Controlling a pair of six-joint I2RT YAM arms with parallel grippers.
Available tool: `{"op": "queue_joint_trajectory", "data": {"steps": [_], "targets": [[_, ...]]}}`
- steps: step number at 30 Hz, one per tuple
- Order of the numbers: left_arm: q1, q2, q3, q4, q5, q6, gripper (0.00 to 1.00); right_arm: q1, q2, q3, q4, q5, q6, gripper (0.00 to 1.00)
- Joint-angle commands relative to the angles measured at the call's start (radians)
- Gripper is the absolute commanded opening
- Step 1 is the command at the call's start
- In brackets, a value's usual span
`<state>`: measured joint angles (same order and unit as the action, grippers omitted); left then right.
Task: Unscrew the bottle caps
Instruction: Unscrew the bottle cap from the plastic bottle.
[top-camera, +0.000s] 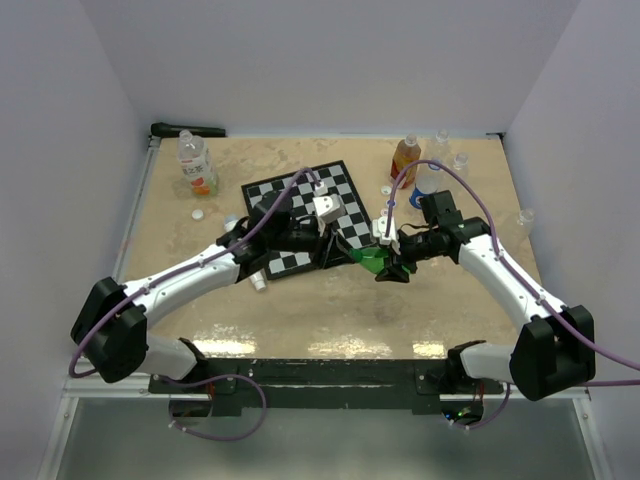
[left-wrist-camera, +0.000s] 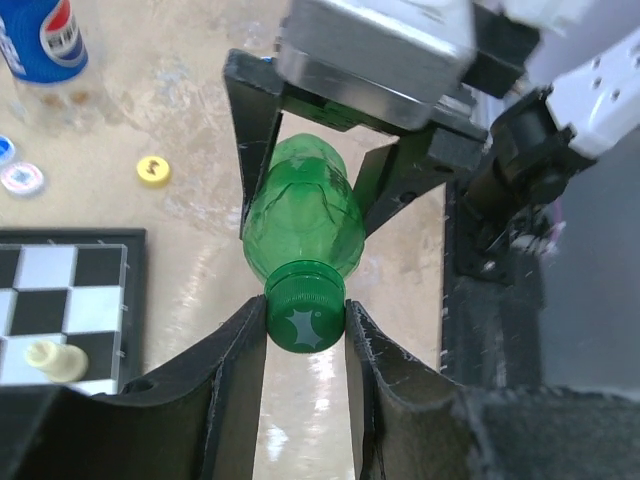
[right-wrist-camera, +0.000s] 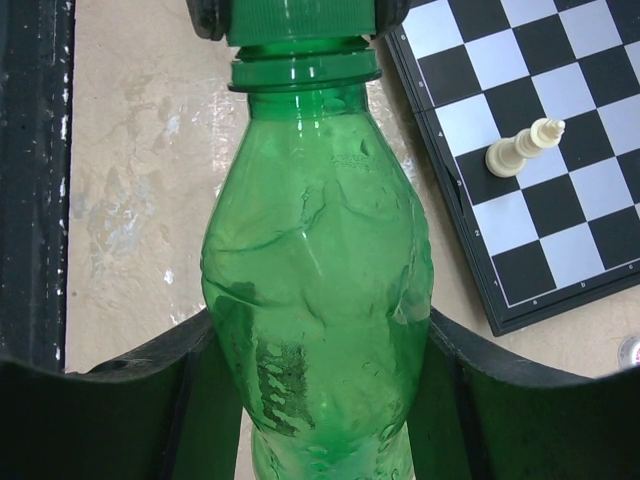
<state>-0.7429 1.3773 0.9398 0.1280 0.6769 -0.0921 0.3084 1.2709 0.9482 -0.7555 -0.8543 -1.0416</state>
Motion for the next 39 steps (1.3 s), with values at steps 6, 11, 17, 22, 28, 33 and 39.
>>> {"op": "queue_joint_trajectory", "data": {"steps": [6, 11, 17, 22, 28, 33, 39], "targets": [[-0.004, -0.092, -0.030, -0.057, -0.265, -0.783, 0.00, 0.001, 0.007, 0.043, 0.002, -0.031, -0.018, 0.03], [-0.003, -0.124, -0.003, -0.080, -0.310, -0.811, 0.00, 0.001, 0.007, 0.044, -0.004, -0.026, -0.024, 0.03], [-0.003, -0.127, -0.021, -0.061, -0.300, -0.784, 0.01, 0.003, 0.007, 0.043, -0.001, -0.026, -0.023, 0.03], [-0.001, -0.150, -0.012, -0.074, -0.316, -0.733, 0.48, 0.001, 0.015, 0.043, -0.007, -0.022, -0.028, 0.03], [-0.001, -0.231, 0.022, -0.170, -0.393, -0.531, 0.78, 0.003, 0.015, 0.044, -0.005, -0.023, -0.026, 0.03], [-0.001, -0.365, -0.019, -0.196, -0.494, -0.304, 0.99, 0.001, 0.015, 0.044, -0.007, -0.025, -0.026, 0.03], [0.005, -0.472, -0.159, -0.104, -0.527, 0.038, 1.00, 0.001, 0.015, 0.044, -0.010, -0.025, -0.029, 0.03]]}}
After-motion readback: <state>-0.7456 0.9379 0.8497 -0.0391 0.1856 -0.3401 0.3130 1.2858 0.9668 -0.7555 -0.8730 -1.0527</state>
